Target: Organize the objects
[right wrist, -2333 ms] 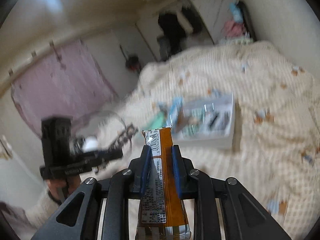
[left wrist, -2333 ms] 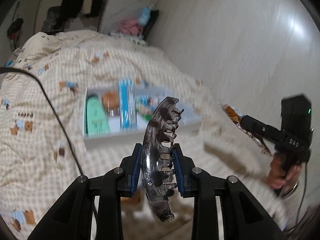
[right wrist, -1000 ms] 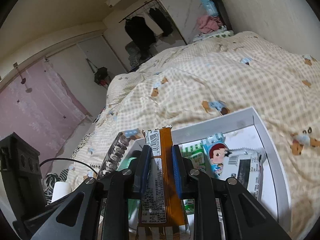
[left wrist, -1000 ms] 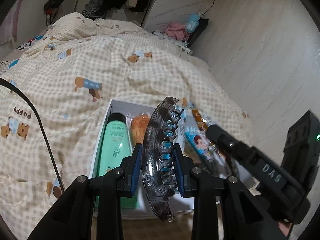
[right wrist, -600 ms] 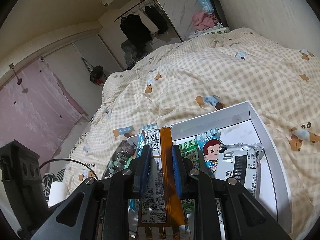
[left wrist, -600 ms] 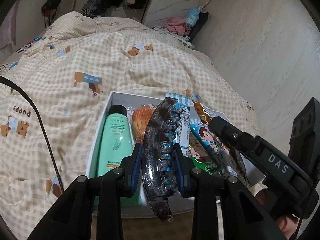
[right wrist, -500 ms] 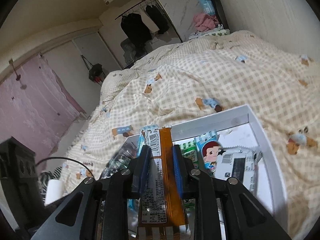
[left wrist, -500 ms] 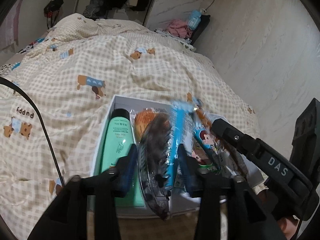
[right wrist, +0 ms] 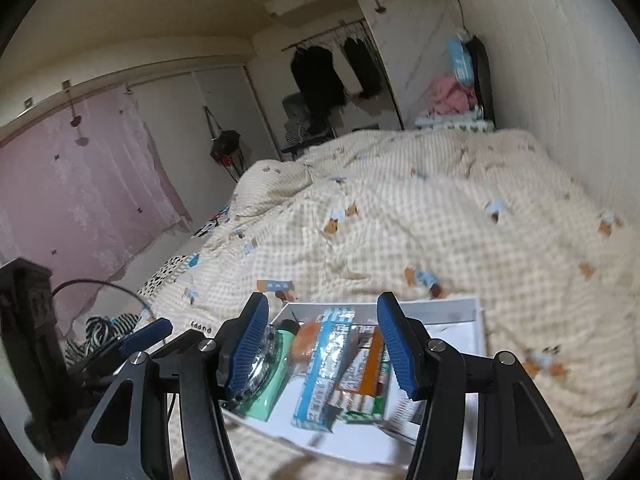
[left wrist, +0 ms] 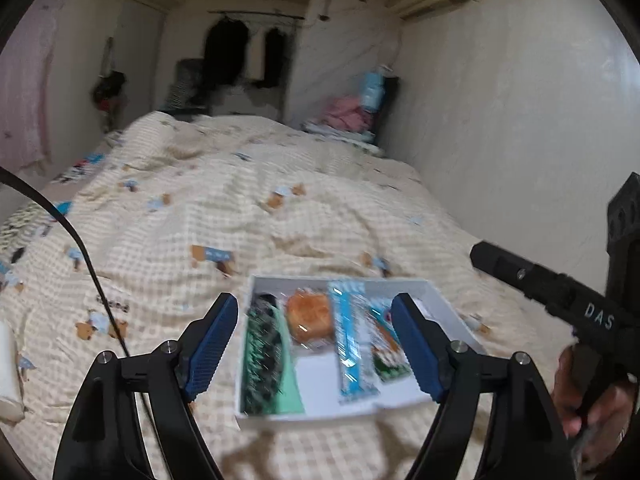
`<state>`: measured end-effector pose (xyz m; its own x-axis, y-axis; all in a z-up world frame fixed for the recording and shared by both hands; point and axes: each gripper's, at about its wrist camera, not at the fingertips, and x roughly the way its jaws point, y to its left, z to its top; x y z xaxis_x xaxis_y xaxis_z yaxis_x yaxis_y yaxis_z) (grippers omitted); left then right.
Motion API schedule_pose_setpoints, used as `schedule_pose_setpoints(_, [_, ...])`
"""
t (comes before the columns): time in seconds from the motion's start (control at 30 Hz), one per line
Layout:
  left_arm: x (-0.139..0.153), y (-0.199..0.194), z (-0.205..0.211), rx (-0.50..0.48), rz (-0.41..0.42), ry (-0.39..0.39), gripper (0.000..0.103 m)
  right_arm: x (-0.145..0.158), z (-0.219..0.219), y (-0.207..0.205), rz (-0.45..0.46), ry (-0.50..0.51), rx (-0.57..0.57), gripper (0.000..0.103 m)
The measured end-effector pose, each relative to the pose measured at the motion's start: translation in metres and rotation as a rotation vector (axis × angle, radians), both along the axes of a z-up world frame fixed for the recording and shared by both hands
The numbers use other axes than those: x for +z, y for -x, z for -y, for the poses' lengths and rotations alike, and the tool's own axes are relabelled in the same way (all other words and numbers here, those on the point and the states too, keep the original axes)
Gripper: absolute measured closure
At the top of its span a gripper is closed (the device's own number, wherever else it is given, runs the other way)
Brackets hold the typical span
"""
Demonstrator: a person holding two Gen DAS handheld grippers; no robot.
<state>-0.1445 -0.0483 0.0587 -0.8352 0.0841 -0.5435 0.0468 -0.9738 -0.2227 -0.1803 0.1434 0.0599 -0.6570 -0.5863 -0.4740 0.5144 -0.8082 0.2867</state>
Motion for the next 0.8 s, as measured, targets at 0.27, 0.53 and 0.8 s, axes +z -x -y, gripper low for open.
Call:
schedule_pose_setpoints(0.27, [0.007,-0.045,-0.011,-0.131,-0.028,-0.026,0.016,0.000,-0.037,-0.053,-0.001,-0.040,0.045,0.031])
schedule_pose_setpoints(0.53, [0.015,-0.089,-0.050,-0.277,-0.216,0.107,0.000,-0.019,-0.045,-0.097,-0.039,-0.050,0.086,0.013])
schedule_pose_setpoints(0.8, [-0.020,-0.076,-0.070,-0.276,-0.117,0.167,0.001,-0.037,-0.055,-0.119,-0.136,-0.017,-0.016,0.013])
